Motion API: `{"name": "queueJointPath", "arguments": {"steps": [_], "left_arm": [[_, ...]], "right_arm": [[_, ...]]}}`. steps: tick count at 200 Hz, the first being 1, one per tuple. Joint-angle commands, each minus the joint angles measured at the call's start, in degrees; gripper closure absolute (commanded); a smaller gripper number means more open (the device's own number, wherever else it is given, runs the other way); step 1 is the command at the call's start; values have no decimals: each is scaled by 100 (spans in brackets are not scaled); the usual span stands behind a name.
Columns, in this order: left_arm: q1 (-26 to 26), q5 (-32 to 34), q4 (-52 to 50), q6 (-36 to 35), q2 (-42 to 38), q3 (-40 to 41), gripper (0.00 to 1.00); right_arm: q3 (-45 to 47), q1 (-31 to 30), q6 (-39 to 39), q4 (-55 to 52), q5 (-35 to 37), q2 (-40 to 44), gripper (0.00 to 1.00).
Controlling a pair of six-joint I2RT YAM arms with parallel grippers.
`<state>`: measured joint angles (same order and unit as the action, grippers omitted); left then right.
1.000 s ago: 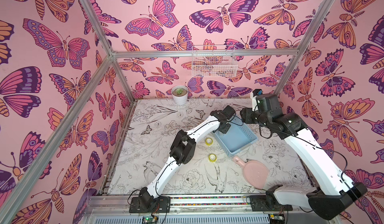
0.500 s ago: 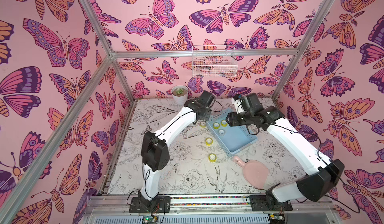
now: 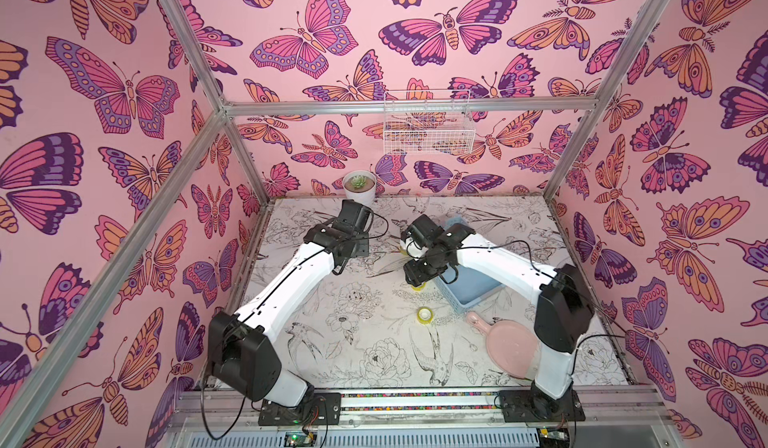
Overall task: Put the transparent tape into the storage box
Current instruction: Pick up the tape from the center of the board.
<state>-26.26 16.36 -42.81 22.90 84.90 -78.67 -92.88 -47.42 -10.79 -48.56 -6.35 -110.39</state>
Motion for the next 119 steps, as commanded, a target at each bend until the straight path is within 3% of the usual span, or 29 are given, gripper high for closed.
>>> {"name": "queueJointPath", "arguments": {"steps": [1,52,119], "left_arm": [[51,28,203,186,-150,256,57],[60,-124,311,295,-265,541,57],[86,-186,404,268,-220,551,57]], "right_arm": [[-238,-74,128,80,-10,-356,41],[-393,-91,306,180,139,-971,43],[-385,-92,356,197,590,-1184,46]]}}
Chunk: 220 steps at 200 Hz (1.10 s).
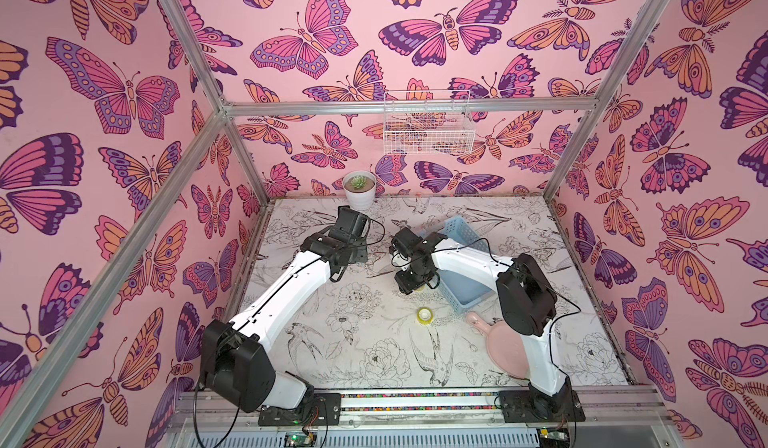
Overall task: Put the transparent tape into the storage box
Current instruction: Pick up the tape from the center of the board.
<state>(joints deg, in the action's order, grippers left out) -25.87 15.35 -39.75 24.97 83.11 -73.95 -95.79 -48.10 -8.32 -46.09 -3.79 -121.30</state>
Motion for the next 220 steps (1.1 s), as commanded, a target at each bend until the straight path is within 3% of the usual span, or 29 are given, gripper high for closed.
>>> {"name": "queueJointPath", "arguments": {"steps": [1,97,133,187,220], "left_arm": [[47,-85,98,60,-36,81,57],[122,-120,174,60,-38,118,57],[143,-107,185,67,-54,140,57],[151,-15,220,96,-124,203,57],[152,74,230,113,-213,210,57]], "right_arm": [[-92,-24,110,-50,339,-95,46],[274,2,67,129,459,-270,52],[298,2,48,161,386,-316,64],[251,-7,38,92,379,-236,95],[-37,-26,74,-104,421,-121,100]]}}
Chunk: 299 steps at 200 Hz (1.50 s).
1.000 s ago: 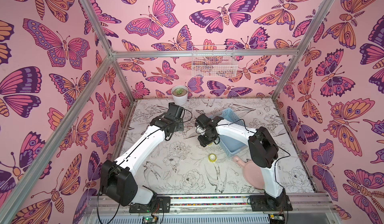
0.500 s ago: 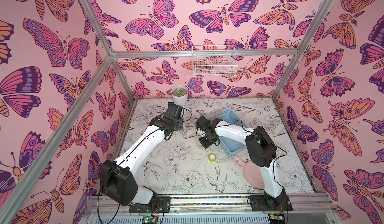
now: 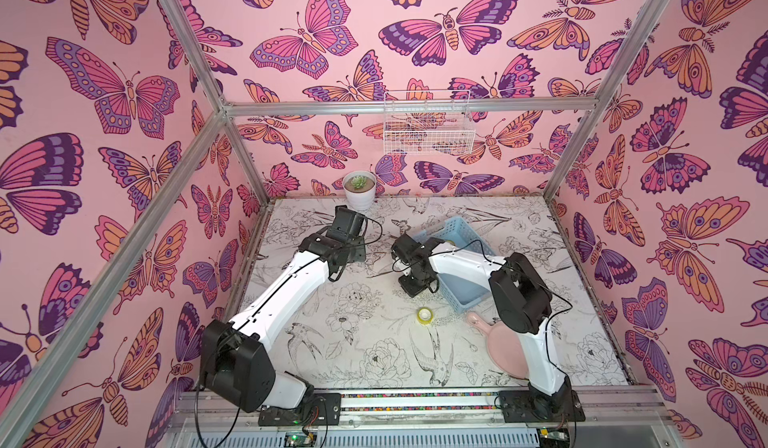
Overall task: Put the transparent tape into the storage box
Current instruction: Pick up the tape from the center of the board, then place the tape in the storage box.
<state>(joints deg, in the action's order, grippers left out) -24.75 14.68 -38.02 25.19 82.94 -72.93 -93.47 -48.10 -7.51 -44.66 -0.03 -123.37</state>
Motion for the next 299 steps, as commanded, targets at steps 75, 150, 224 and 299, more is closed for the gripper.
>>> {"name": "queueJointPath", "arguments": {"steps": [75,150,224,299], "left_arm": [[153,290,72,74,-471,200,57],[164,-77,186,52,13,-69,57],[26,-1000,412,-1,947,-360,57],[-82,-1132,433,-84,1339,-619,57]], "right_arm": [[-2181,-53,30,-1624,279,364,100],[-2218,1173,-129,-2266,648,768,100],[-887,1981,-288,-1143,433,454,100],[-982,2199,-307,-700,412,-247,100]]}}
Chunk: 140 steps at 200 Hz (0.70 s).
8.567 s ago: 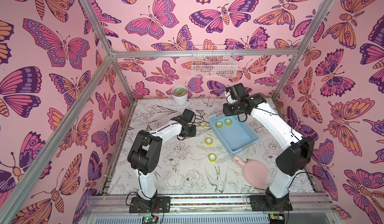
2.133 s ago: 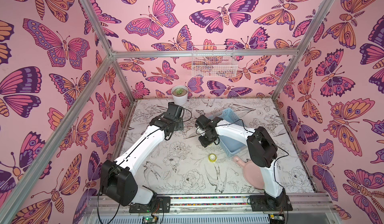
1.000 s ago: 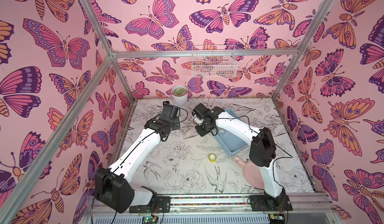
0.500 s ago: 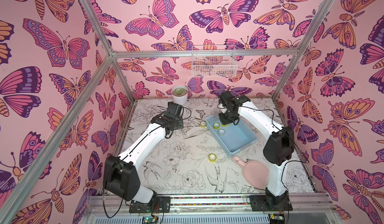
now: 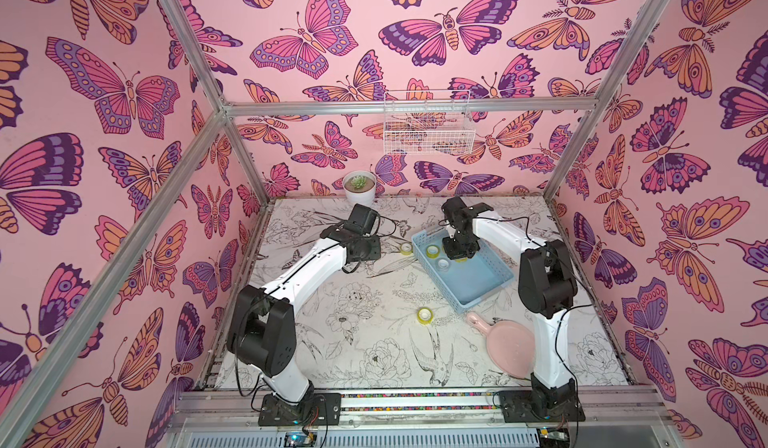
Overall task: Put the transparent tape into the storage box
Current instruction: Place the tape in the storage box.
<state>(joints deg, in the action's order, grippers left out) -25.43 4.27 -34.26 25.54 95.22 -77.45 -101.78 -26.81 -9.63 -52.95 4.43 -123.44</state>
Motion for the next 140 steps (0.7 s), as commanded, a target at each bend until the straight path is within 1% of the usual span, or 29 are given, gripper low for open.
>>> {"name": "queueJointPath", "arguments": {"steps": [1,33,68,110,128,140], "left_arm": [[-15,-97,50,-119,111,-166,57],[-16,-117,45,-137,181,-213,57],[-23,-137,49,-146,230,-244,57],[-28,-138,51,-155,280,-254,57],[-32,-143,69,-154,303,-253,57],[-32,-155,76,-155,322,-253,57]], "right_arm": [[-159,66,-93,128,-32,-250,100],[-97,87,-143,237,-37,-361,100],[-70,126,-187,308,-98,-394,96],[-48,123,-216,279,-134,-304,85],[-35,123,-237,272,-141,-261,78],[-22,123,-243,271,-168,-232,76]]}}
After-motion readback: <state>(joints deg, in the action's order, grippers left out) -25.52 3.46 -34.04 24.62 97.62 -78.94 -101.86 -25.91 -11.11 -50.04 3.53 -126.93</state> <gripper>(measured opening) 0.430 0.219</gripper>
